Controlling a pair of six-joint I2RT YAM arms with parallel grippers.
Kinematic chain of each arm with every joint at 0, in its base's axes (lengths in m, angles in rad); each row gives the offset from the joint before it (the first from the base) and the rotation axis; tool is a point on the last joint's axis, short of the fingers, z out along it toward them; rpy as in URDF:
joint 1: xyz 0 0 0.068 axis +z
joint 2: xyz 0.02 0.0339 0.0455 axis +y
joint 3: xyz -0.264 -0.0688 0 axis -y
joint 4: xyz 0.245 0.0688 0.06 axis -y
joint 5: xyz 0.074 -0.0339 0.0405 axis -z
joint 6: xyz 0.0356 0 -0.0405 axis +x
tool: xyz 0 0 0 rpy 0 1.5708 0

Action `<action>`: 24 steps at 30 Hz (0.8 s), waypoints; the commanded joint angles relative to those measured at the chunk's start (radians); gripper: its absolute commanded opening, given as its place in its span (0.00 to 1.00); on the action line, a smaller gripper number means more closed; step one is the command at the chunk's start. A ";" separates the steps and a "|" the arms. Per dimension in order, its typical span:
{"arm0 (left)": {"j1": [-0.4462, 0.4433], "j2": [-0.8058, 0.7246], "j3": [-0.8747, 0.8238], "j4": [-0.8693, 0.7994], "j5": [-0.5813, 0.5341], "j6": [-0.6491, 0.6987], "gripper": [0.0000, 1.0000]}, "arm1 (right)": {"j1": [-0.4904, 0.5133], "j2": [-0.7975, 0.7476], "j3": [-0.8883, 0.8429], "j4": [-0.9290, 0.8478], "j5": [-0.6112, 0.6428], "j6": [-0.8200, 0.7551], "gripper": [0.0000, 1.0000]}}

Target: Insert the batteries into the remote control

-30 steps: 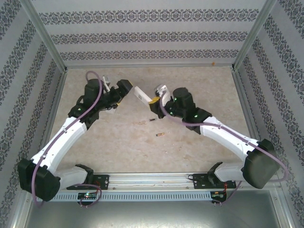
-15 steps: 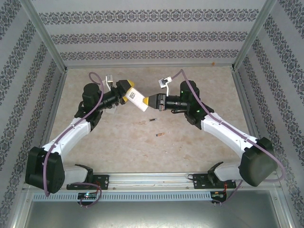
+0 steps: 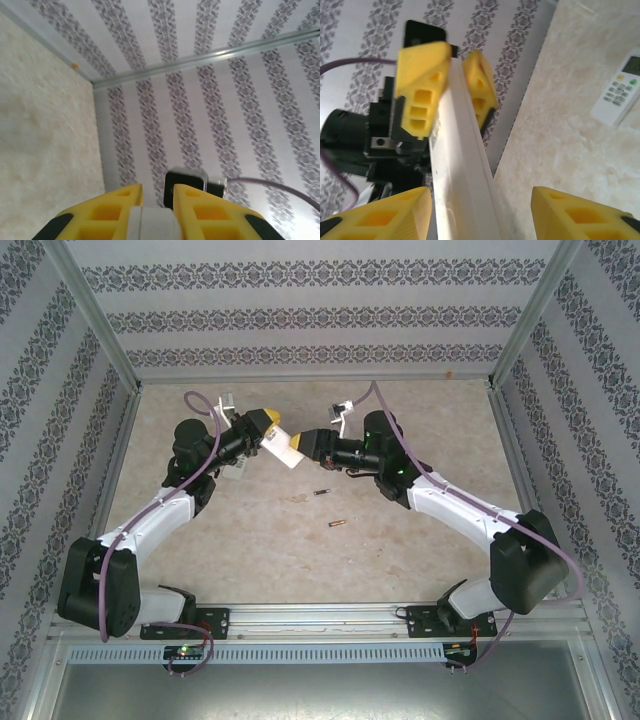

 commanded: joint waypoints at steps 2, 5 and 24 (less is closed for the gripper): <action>-0.004 -0.038 -0.008 -0.027 -0.145 0.142 0.00 | 0.046 -0.015 -0.057 0.041 0.149 0.058 0.56; -0.005 -0.027 -0.013 0.005 -0.136 0.143 0.00 | 0.057 -0.006 -0.056 0.039 0.161 0.061 0.55; -0.011 -0.106 -0.006 -0.100 -0.151 0.171 0.00 | 0.062 0.107 -0.015 0.038 0.168 0.064 0.29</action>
